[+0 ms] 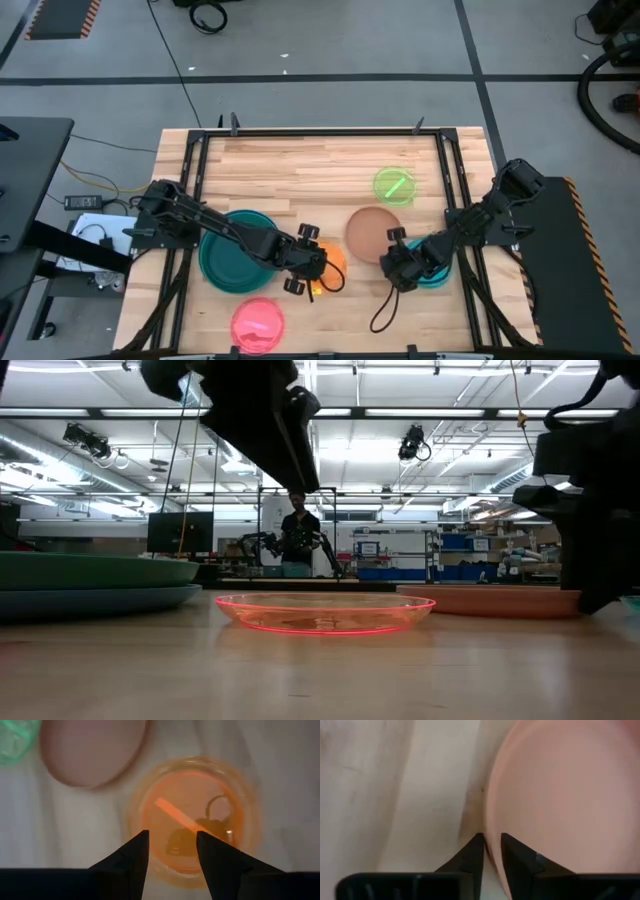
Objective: Stack plastic plates
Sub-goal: Stack the brown plate on top of the dark green plate
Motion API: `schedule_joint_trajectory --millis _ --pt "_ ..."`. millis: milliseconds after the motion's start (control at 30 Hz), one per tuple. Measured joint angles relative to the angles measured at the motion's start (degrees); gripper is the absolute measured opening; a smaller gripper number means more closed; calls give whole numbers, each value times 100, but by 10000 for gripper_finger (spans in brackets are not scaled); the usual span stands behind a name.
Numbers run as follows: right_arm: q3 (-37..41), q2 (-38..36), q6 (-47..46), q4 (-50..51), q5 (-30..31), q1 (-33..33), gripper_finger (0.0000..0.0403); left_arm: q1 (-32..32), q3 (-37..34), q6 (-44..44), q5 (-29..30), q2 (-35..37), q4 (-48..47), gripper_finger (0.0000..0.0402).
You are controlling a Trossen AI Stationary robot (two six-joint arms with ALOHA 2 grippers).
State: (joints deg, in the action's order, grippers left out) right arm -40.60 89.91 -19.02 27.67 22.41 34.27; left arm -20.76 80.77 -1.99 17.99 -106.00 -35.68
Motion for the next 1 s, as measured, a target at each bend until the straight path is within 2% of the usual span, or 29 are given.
schedule_joint_trajectory --millis 200,300,433,733,1000 --pt "-205 0 559 239 22 -338 28 274 2 -435 441 0 855 171" --pt "-435 0 811 280 51 -410 22 373 2 -1160 475 -36 1203 172" --pt "-693 -10 1113 302 59 -414 25 483 9 -1667 517 -74 1478 182" --pt "-1024 -104 1343 207 192 -484 28 689 -1 -2610 254 -205 1421 240" --pt "-1099 -236 1409 -396 146 -709 28 665 11 -3902 283 -464 1355 223"
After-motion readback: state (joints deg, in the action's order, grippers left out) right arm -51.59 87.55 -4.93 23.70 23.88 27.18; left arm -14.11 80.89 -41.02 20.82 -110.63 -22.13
